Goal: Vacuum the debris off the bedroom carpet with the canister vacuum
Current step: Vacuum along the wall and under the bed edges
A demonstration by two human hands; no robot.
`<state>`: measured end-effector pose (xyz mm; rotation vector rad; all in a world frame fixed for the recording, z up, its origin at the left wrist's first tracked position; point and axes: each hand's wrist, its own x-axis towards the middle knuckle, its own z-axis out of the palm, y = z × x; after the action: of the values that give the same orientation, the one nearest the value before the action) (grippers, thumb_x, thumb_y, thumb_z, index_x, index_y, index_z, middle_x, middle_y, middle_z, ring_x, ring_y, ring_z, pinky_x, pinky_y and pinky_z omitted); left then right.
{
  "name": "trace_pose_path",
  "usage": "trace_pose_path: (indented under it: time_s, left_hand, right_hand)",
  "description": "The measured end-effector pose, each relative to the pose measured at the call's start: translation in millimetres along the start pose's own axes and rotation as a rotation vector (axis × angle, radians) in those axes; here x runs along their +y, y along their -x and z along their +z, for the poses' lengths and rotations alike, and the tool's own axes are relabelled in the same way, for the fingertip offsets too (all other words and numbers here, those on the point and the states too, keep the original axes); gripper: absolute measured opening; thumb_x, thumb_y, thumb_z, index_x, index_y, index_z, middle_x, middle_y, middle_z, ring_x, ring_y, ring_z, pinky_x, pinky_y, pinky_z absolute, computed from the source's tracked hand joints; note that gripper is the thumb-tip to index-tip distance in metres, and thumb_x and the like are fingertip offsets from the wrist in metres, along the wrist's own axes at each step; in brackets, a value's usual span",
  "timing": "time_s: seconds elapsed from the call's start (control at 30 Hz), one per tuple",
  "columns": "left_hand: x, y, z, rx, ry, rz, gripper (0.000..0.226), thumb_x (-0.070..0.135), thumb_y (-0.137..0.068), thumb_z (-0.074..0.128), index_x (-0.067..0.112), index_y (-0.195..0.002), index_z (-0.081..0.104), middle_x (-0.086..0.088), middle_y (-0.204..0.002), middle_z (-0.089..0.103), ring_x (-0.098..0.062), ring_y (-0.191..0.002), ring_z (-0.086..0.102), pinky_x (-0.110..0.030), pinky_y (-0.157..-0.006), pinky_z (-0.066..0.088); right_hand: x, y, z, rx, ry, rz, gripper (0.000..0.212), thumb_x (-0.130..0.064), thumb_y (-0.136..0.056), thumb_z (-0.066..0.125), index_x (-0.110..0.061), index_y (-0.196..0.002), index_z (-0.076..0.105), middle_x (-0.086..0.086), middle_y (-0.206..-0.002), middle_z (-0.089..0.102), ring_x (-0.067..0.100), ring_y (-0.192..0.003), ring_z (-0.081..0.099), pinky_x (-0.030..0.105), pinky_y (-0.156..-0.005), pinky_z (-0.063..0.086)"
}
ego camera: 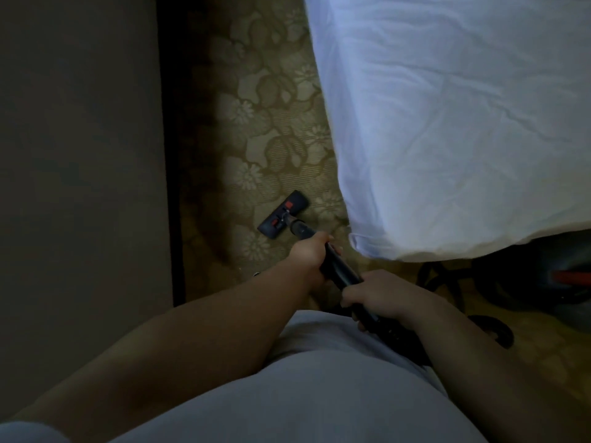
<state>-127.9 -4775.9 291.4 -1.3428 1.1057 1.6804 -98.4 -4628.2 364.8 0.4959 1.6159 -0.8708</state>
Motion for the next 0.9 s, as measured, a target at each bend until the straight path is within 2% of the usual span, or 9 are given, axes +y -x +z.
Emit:
trace_pose_path:
  time_s: [0.1,0.3,0.43,0.6,0.73,0.83,0.9]
  left_hand:
    - [19.9,-3.5,-50.6,0.008,0.053,0.035,0.014,0.021,-0.098,0.059,0.007,-0.098,0.061,-0.008,-0.061,0.064,-0.025,-0.066,0.061,-0.042,-0.079,0.054]
    - [40.5,-0.6,-143.1,0.042,0.192,0.015,0.012,0.018,-0.097,0.061,0.008,-0.103,0.060,-0.006,-0.059,0.063,-0.022,-0.064,0.060,-0.038,-0.070,0.056]
    - [31.0,-1.0,-182.5,0.076,0.281,0.021,0.024,0.025,-0.095,0.063,0.009,-0.113,0.063,-0.006,-0.072,0.067,-0.023,-0.071,0.064,-0.039,-0.073,0.057]
    - [9.1,8.3,-210.1,0.098,0.399,0.016,0.026,0.026,-0.098,0.060,0.008,-0.116,0.062,-0.008,-0.083,0.066,-0.022,-0.074,0.064,-0.038,-0.068,0.056]
    - [-9.7,13.7,-216.2,0.128,0.476,0.021,0.025,0.025,-0.101,0.056,0.008,-0.119,0.059,-0.009,-0.092,0.063,-0.022,-0.080,0.062,-0.038,-0.071,0.056]
    - [-30.4,15.1,-203.7,0.161,0.471,0.040,0.028,0.028,-0.100,0.058,0.011,-0.122,0.057,-0.008,-0.095,0.066,-0.021,-0.081,0.066,-0.038,-0.071,0.057]
    - [-51.3,13.2,-185.9,0.183,0.457,0.048,0.031,0.029,-0.099,0.059,0.011,-0.125,0.057,-0.009,-0.093,0.068,-0.023,-0.082,0.067,-0.039,-0.075,0.059]
  right_hand:
    - [-36.3,-14.0,37.3,-0.010,0.014,-0.015,0.028,-0.016,-0.084,0.073,-0.003,-0.108,0.066,0.019,-0.081,0.075,0.031,-0.066,0.074,0.035,-0.060,0.058]
    - [-87.2,-39.0,103.7,-0.078,0.070,-0.024,0.034,-0.018,-0.079,0.075,-0.005,-0.110,0.067,0.017,-0.076,0.074,0.030,-0.067,0.072,0.037,-0.065,0.056]
    - [-104.9,-49.5,135.0,-0.130,0.204,0.005,0.057,-0.031,-0.056,0.076,-0.008,-0.108,0.069,0.020,-0.088,0.078,0.033,-0.077,0.074,0.041,-0.070,0.055]
    - [-115.6,-50.5,153.3,-0.177,0.304,0.038,0.041,-0.015,-0.072,0.074,-0.002,-0.110,0.066,0.019,-0.080,0.074,0.029,-0.069,0.072,0.036,-0.064,0.055]
    - [-106.0,-53.8,166.8,-0.191,0.341,0.042,0.024,-0.013,-0.073,0.075,-0.002,-0.094,0.069,0.015,-0.076,0.072,0.025,-0.065,0.070,0.032,-0.060,0.055]
    - [-81.1,-51.9,165.7,-0.196,0.380,0.038,0.028,-0.019,-0.068,0.075,-0.005,-0.092,0.070,0.013,-0.076,0.073,0.026,-0.067,0.069,0.036,-0.066,0.053]
    - [-55.0,-47.5,156.7,-0.192,0.394,0.033,0.030,-0.019,-0.068,0.074,-0.004,-0.094,0.070,0.013,-0.075,0.073,0.025,-0.067,0.068,0.034,-0.064,0.051]
